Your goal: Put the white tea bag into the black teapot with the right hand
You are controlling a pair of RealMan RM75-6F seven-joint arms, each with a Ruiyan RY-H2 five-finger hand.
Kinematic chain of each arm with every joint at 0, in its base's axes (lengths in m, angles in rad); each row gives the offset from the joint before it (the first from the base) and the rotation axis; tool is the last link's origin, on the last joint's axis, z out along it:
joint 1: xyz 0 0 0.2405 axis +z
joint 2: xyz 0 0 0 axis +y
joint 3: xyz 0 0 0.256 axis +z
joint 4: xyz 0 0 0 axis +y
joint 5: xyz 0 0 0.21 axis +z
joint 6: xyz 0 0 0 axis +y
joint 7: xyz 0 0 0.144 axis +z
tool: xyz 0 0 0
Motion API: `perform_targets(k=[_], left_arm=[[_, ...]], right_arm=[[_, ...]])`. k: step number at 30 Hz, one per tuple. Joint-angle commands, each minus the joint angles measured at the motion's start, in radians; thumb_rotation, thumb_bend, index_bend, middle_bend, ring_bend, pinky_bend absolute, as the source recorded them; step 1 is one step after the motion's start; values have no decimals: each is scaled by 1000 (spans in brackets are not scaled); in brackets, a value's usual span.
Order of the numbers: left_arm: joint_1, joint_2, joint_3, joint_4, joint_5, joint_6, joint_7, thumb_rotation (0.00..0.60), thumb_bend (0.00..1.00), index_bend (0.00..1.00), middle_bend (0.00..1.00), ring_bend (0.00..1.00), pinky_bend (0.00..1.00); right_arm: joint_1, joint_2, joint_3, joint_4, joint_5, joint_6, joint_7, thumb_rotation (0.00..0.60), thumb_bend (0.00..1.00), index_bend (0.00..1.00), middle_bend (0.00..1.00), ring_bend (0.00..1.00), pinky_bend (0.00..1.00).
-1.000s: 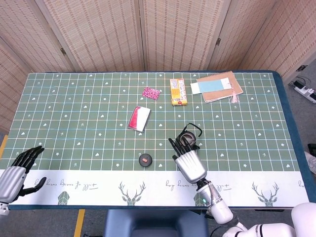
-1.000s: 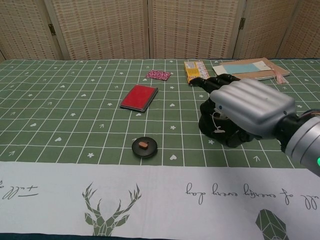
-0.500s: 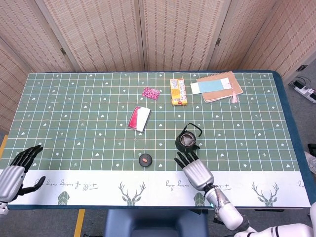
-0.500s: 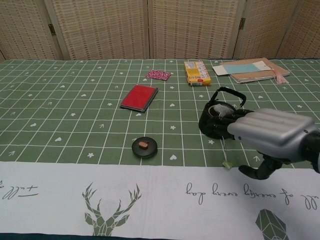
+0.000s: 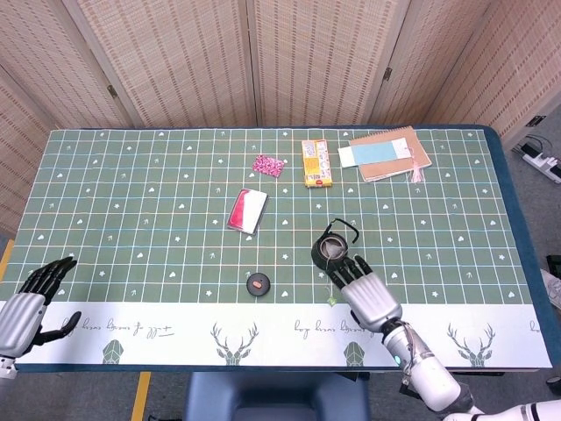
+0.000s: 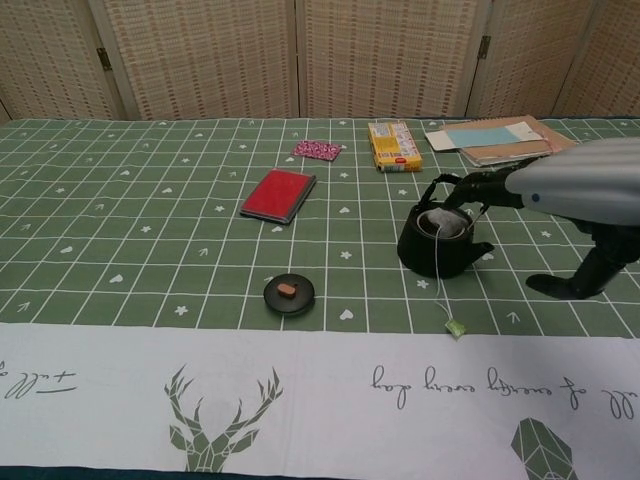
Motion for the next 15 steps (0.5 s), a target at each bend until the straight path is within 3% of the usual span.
perform_targets(k=[1,2,4,10,12,15], left_arm=[[1,1,0,2,2,3,-7,600,357,0,0,12,78],[1,1,0,4,1,2,-9,600,358,0,0,12,77],[0,2,0,6,0,-1,-10,600,358,0,0,12,78],[-2,4,-2,11,-6,-6,-23,600,358,0,0,12,78],[-2,5,-3,12,-6,-6,-29,600,358,0,0,12,79],[-3,7,-3,16,-6,-7,-37,600,358,0,0,12,80]], right_arm=[[85,8,76,-9,170,60,-45,600,444,24,123,40,71],[102,5,89,-3,206,62,-45,600,445,36,193,77,128],[124,1,105,12,246,66,-44,600,444,70,405,235,337],[200,-4,170,88,418,16,0,600,444,162,777,578,659],[224,0,190,107,474,-18,19,600,444,185,863,666,739],[265,13,211,131,574,-73,40,600,445,189,886,685,755]])
